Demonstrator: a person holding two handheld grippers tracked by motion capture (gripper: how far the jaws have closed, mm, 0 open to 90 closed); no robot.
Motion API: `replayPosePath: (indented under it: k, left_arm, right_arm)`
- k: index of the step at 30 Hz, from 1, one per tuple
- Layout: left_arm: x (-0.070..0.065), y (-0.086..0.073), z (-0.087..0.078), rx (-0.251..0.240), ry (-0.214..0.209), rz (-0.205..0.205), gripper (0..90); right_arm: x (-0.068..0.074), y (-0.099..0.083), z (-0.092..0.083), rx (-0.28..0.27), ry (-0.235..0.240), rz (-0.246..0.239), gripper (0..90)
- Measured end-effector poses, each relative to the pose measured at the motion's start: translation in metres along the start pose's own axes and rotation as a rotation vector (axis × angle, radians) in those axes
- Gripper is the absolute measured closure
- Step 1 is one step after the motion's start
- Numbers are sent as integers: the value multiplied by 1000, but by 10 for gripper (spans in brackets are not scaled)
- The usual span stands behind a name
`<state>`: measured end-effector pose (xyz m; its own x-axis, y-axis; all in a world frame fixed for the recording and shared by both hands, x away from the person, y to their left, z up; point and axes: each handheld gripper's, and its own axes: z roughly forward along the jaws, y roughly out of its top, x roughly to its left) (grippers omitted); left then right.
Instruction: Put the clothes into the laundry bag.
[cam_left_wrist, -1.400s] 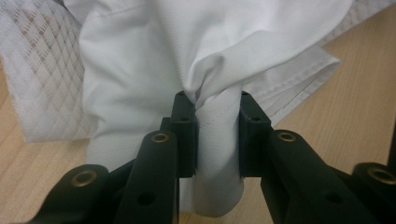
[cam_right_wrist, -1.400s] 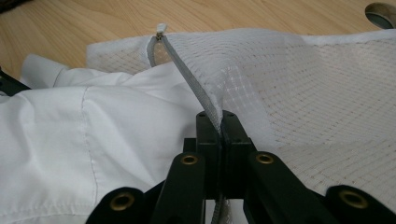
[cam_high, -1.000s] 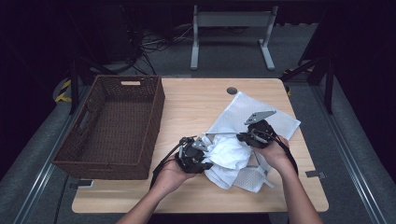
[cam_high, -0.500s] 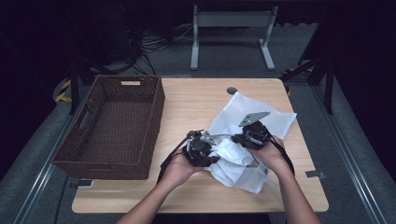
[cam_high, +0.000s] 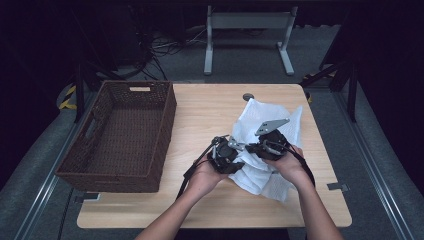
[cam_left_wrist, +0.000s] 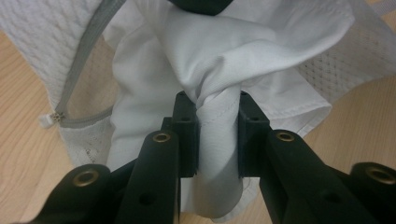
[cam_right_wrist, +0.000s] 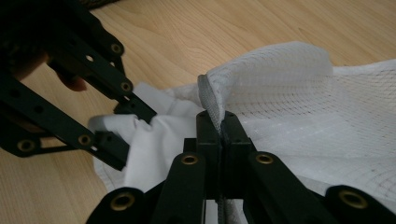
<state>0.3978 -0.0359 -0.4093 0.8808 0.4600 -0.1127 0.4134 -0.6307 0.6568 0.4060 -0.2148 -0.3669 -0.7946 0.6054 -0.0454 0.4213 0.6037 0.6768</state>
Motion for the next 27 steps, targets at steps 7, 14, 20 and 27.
replayPosePath:
  k: [7, 14, 20, 27]
  left_arm:
    - [0, -5, -16, -25, -6, 17, 531]
    - [8, -12, -51, -87, -30, 20, 406]
    - [26, -6, -63, -100, 50, 23, 433]
    - [43, 5, -32, -49, 93, 50, 425]
  right_arm:
    - [-4, -3, 0, 7, -3, 9, 881]
    - [-5, -4, -3, 1, -6, 5, 881]
    - [-5, -3, -6, -6, -2, 4, 881]
    - [-4, -1, -10, -19, 0, -6, 881]
